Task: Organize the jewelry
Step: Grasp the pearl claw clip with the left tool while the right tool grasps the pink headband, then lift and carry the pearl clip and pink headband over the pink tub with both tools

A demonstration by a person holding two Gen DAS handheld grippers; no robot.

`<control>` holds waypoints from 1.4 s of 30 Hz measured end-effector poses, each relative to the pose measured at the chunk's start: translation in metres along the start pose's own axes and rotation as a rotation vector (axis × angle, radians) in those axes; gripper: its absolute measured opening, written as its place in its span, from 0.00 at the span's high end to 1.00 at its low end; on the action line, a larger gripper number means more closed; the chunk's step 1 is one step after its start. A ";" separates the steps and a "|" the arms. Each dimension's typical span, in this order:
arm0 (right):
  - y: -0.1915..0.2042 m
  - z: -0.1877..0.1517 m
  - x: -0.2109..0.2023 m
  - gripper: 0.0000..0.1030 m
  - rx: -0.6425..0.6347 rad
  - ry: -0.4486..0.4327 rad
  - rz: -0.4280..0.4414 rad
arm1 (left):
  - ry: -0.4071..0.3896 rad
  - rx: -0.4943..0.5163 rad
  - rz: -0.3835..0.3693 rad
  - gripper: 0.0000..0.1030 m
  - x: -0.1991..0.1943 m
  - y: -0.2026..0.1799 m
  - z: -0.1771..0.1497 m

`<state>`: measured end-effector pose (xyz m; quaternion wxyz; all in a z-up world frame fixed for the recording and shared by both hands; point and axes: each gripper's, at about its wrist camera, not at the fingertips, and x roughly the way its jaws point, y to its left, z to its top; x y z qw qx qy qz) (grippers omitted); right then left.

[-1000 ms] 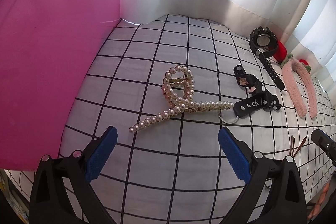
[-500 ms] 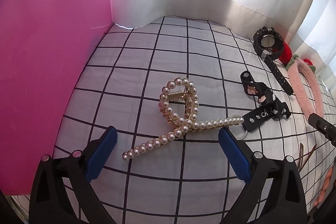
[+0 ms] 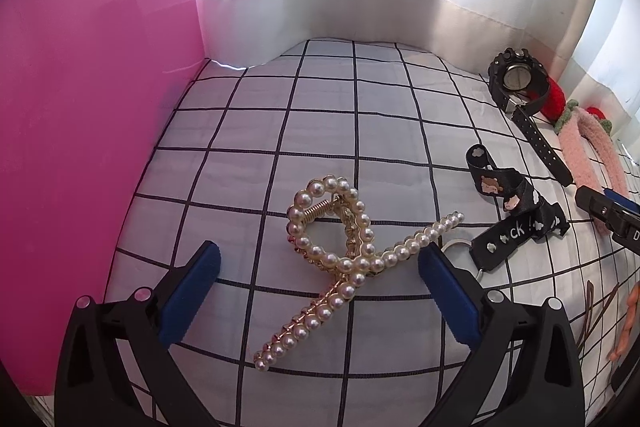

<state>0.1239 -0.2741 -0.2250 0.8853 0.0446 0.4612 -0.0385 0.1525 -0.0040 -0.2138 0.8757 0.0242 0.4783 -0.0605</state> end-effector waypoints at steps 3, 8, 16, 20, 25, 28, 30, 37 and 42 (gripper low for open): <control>0.004 0.005 0.007 0.19 -0.039 0.000 -0.038 | -0.007 -0.001 0.002 0.05 0.002 0.000 0.002; 0.005 0.013 0.017 0.13 -0.064 -0.004 -0.056 | -0.013 -0.004 0.006 0.05 0.003 -0.001 0.003; 0.002 0.017 0.025 0.08 -0.065 -0.023 -0.054 | -0.030 -0.021 0.018 0.05 0.005 -0.002 0.004; 0.001 0.016 0.025 0.09 -0.067 -0.023 -0.052 | -0.030 -0.022 0.018 0.05 0.005 -0.001 0.002; 0.005 0.003 0.010 0.29 -0.080 -0.052 -0.038 | -0.032 -0.033 0.021 0.15 0.000 0.001 0.000; 0.010 0.001 0.004 0.47 -0.095 -0.070 -0.036 | -0.046 -0.036 0.024 0.27 -0.006 0.002 -0.005; 0.013 0.000 0.002 0.63 -0.104 -0.079 -0.032 | -0.054 -0.031 0.020 0.36 -0.009 0.001 -0.006; 0.013 -0.009 -0.006 0.89 -0.106 -0.087 0.005 | -0.056 -0.040 0.025 0.47 -0.016 0.000 -0.009; 0.008 -0.019 -0.020 0.90 -0.095 -0.120 0.052 | -0.041 -0.051 0.011 0.47 -0.020 0.002 -0.010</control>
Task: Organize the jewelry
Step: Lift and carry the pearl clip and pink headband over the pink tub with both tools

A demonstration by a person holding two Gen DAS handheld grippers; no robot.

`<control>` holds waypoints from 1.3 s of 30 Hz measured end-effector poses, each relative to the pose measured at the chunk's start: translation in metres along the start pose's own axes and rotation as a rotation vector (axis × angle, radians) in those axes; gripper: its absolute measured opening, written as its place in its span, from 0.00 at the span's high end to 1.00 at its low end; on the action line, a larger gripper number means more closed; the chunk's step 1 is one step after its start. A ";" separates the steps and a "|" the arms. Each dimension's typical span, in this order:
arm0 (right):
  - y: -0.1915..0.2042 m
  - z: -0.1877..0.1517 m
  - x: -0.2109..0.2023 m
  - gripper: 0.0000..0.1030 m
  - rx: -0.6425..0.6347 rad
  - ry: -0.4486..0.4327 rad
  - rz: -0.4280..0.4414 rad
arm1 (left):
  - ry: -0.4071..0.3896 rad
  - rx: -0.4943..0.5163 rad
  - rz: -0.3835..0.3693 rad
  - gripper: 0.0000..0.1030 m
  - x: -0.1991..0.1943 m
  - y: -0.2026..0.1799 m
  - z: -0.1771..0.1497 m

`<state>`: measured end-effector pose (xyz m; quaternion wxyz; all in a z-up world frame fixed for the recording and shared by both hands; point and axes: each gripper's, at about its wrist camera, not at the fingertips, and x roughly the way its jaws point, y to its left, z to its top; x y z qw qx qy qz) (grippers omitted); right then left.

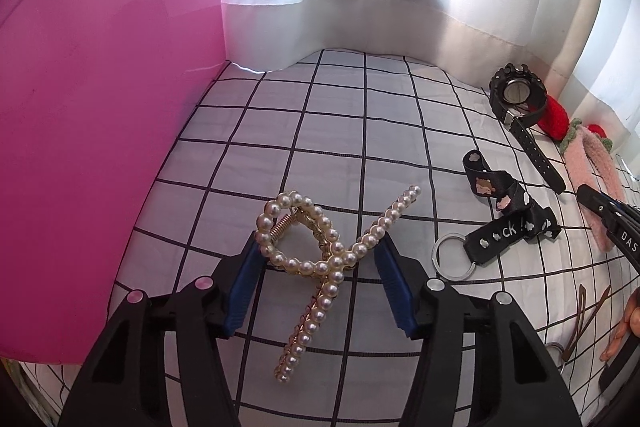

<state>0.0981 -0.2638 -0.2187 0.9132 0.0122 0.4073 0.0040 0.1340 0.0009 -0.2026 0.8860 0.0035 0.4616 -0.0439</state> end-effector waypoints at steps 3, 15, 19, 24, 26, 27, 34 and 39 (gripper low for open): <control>-0.002 -0.005 -0.012 0.90 0.013 -0.020 0.022 | 0.007 -0.018 -0.022 0.47 -0.002 0.002 -0.003; -0.004 -0.011 -0.066 0.90 0.080 -0.084 0.087 | 0.012 -0.021 -0.049 0.47 -0.024 -0.002 -0.017; -0.007 -0.013 -0.087 0.90 0.106 -0.102 0.108 | 0.011 -0.012 -0.057 0.47 -0.039 -0.004 -0.017; -0.007 -0.010 -0.113 0.90 0.122 -0.115 0.136 | 0.001 0.007 -0.067 0.50 -0.063 -0.011 -0.012; -0.008 -0.008 -0.122 0.90 0.128 -0.116 0.150 | -0.001 0.011 -0.073 0.50 -0.072 -0.014 -0.010; -0.006 -0.007 -0.124 0.90 0.130 -0.117 0.155 | -0.002 0.009 -0.079 0.50 -0.077 -0.014 -0.010; 0.001 -0.003 -0.159 0.90 0.109 -0.129 0.179 | -0.027 -0.003 -0.112 0.50 -0.114 -0.017 -0.002; 0.011 0.000 -0.187 0.90 0.067 -0.146 0.194 | -0.055 0.001 -0.130 0.50 -0.142 -0.019 0.005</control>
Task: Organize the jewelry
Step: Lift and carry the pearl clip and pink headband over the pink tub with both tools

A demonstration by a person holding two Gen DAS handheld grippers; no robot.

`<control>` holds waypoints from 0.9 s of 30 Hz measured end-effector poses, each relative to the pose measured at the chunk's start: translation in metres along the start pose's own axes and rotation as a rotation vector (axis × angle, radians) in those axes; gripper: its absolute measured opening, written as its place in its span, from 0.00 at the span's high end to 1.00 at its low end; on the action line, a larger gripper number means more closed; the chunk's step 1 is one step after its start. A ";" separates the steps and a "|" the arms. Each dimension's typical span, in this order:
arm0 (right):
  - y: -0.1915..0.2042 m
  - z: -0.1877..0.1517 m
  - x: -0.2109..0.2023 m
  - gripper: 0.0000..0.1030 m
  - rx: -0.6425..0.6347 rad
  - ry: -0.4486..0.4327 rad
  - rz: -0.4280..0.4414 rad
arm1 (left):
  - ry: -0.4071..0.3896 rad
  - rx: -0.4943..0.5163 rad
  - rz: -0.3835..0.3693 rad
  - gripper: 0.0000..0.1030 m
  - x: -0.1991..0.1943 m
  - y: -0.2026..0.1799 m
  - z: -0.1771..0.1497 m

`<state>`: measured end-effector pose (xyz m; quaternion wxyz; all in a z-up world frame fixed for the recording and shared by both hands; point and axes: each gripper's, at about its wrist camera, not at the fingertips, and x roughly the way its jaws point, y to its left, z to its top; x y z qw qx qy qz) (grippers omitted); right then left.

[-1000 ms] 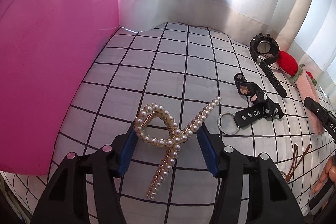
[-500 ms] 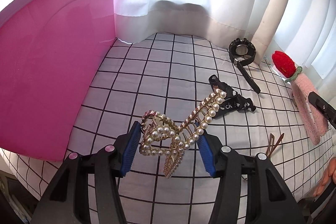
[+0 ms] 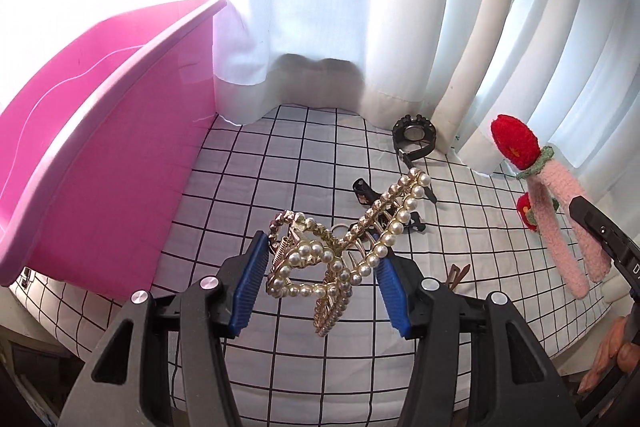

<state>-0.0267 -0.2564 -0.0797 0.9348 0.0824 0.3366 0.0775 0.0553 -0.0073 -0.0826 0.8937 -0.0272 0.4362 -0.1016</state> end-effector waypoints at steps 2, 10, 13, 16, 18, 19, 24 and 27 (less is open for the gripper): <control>0.006 0.005 -0.011 0.90 -0.014 -0.009 0.010 | -0.012 -0.003 -0.009 0.50 -0.011 -0.001 0.004; 0.039 0.026 -0.041 0.90 -0.086 -0.053 0.065 | -0.068 -0.009 -0.031 0.50 -0.054 0.000 0.018; 0.053 0.034 -0.048 0.90 -0.113 -0.072 0.088 | -0.100 -0.019 -0.029 0.50 -0.070 0.005 0.025; 0.071 0.047 -0.050 0.90 -0.139 -0.089 0.117 | -0.130 -0.036 -0.024 0.50 -0.083 0.013 0.034; 0.084 0.055 -0.050 0.90 -0.155 -0.099 0.138 | -0.152 -0.046 -0.014 0.50 -0.092 0.021 0.039; 0.090 0.059 -0.049 0.90 -0.161 -0.105 0.150 | -0.163 -0.053 -0.006 0.50 -0.096 0.025 0.042; 0.129 0.080 -0.036 0.90 -0.219 -0.119 0.210 | -0.221 -0.090 0.041 0.50 -0.114 0.056 0.054; 0.156 0.093 -0.024 0.90 -0.263 -0.119 0.250 | -0.243 -0.117 0.083 0.50 -0.120 0.078 0.061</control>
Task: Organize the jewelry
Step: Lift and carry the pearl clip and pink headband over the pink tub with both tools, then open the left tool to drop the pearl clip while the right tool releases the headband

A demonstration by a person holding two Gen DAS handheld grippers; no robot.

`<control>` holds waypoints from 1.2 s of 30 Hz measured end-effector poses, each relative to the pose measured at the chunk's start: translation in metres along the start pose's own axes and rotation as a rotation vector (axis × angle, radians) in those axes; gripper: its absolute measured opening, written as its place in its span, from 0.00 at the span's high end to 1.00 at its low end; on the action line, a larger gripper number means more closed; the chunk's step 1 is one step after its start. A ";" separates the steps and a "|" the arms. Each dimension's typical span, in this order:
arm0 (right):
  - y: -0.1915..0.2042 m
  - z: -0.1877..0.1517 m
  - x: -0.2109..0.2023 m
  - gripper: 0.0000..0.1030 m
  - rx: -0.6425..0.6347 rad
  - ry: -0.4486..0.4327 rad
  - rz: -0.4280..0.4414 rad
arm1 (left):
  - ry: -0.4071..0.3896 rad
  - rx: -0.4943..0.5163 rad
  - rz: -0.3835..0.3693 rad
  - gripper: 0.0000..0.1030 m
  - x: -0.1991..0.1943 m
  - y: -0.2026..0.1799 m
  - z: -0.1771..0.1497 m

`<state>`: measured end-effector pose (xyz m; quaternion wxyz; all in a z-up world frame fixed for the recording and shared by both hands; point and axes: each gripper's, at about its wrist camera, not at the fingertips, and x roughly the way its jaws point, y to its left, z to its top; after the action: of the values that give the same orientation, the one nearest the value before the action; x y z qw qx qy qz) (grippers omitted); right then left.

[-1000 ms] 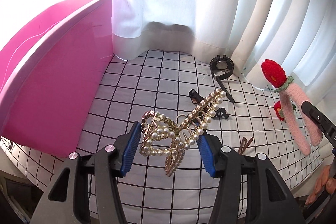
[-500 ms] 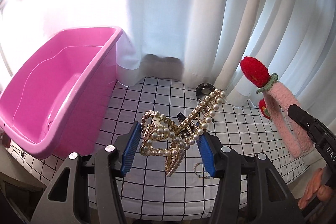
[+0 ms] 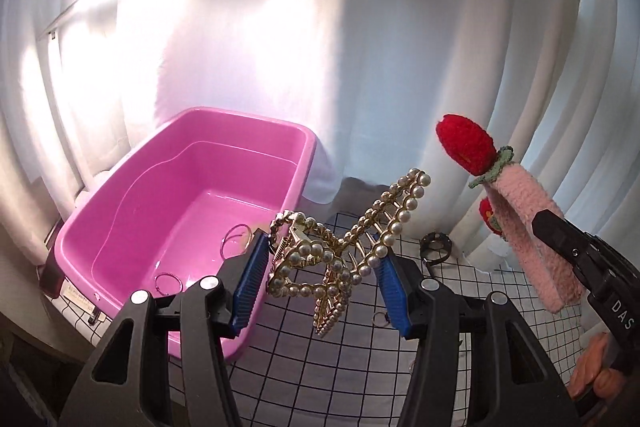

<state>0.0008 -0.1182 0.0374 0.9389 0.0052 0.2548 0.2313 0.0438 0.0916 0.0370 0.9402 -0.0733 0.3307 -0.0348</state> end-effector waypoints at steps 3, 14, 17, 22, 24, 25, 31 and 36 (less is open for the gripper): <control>0.020 0.019 0.022 0.90 -0.052 -0.004 0.042 | -0.025 -0.027 0.046 0.50 0.000 0.024 0.010; 0.091 0.077 0.110 0.90 -0.193 0.036 0.201 | -0.042 -0.141 0.173 0.50 0.006 0.109 0.026; 0.105 0.086 0.133 0.90 -0.219 0.054 0.233 | -0.030 -0.167 0.202 0.50 0.011 0.125 0.026; 0.125 0.097 0.176 0.90 -0.262 0.108 0.272 | 0.004 -0.215 0.245 0.50 0.024 0.157 0.026; 0.132 0.100 0.194 0.90 -0.280 0.138 0.285 | 0.021 -0.225 0.260 0.50 0.031 0.165 0.026; 0.135 0.100 0.201 0.90 -0.292 0.152 0.287 | 0.029 -0.232 0.264 0.50 0.034 0.169 0.026; 0.149 0.093 0.246 0.90 -0.370 0.225 0.285 | 0.103 -0.282 0.273 0.50 0.059 0.186 0.023; 0.168 0.083 0.272 0.90 -0.436 0.307 0.300 | 0.167 -0.295 0.274 0.50 0.075 0.190 0.018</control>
<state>0.1759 0.1595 0.0016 0.8238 -0.1937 0.3344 0.4149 0.1169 0.2723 -0.0258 0.8845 -0.1615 0.4158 0.1364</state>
